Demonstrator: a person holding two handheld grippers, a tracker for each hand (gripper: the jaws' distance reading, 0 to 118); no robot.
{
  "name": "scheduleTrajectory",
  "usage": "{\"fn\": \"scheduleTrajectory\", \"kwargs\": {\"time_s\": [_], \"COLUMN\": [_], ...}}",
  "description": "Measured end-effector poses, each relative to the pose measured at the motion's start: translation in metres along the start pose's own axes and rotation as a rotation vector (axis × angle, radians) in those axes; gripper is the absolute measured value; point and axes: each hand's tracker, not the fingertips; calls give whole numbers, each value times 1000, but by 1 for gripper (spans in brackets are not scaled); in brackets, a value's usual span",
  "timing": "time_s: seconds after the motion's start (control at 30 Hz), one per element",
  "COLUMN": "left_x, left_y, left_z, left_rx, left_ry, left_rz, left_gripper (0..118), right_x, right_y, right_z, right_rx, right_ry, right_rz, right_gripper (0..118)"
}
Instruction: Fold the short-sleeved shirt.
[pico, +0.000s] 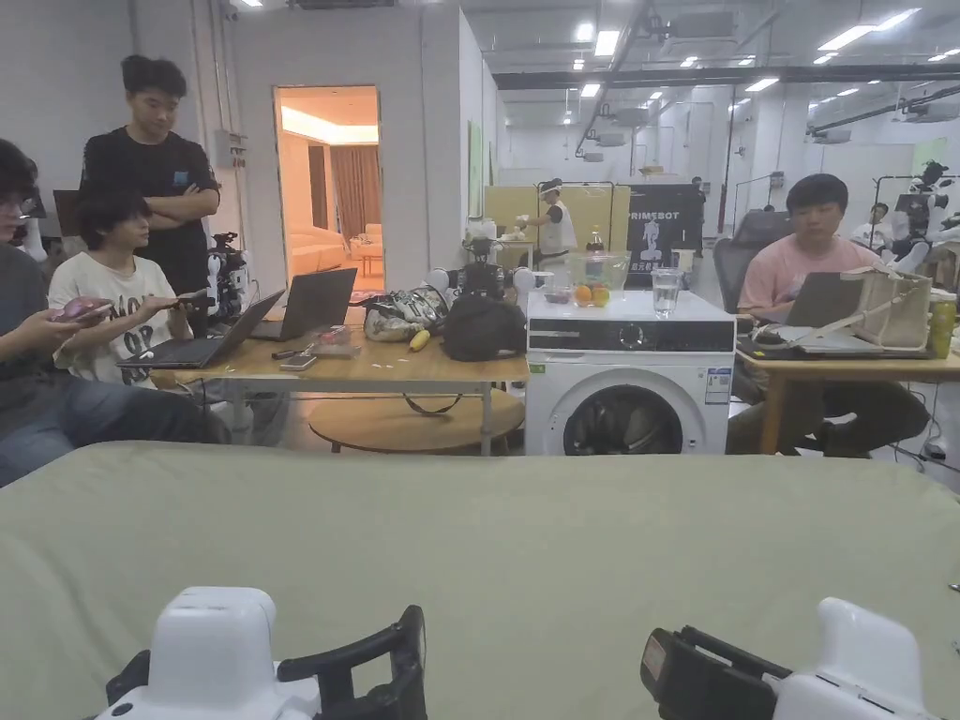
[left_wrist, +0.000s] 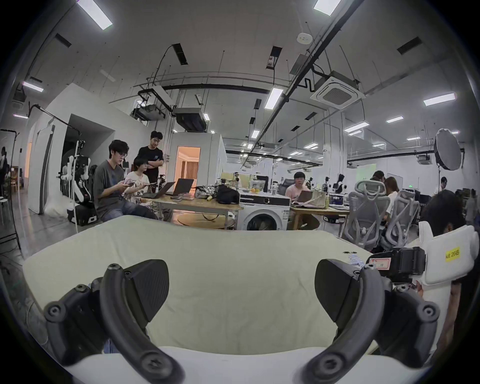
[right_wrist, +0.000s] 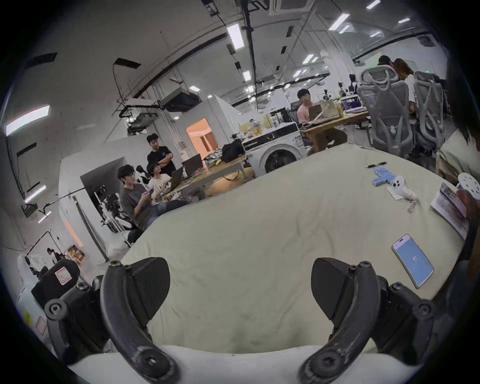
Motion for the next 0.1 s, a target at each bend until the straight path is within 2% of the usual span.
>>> {"fn": "scheduleTrajectory", "kwargs": {"time_s": [0.1], "left_x": [1], "left_y": [-1], "left_z": [-2], "left_rx": [-5], "left_ry": [2], "left_rz": [-10], "left_gripper": [112], "right_x": [-2], "right_y": [-2], "right_z": [-1], "right_rx": [11], "right_ry": [-16], "right_rz": [27], "right_gripper": [110]}}
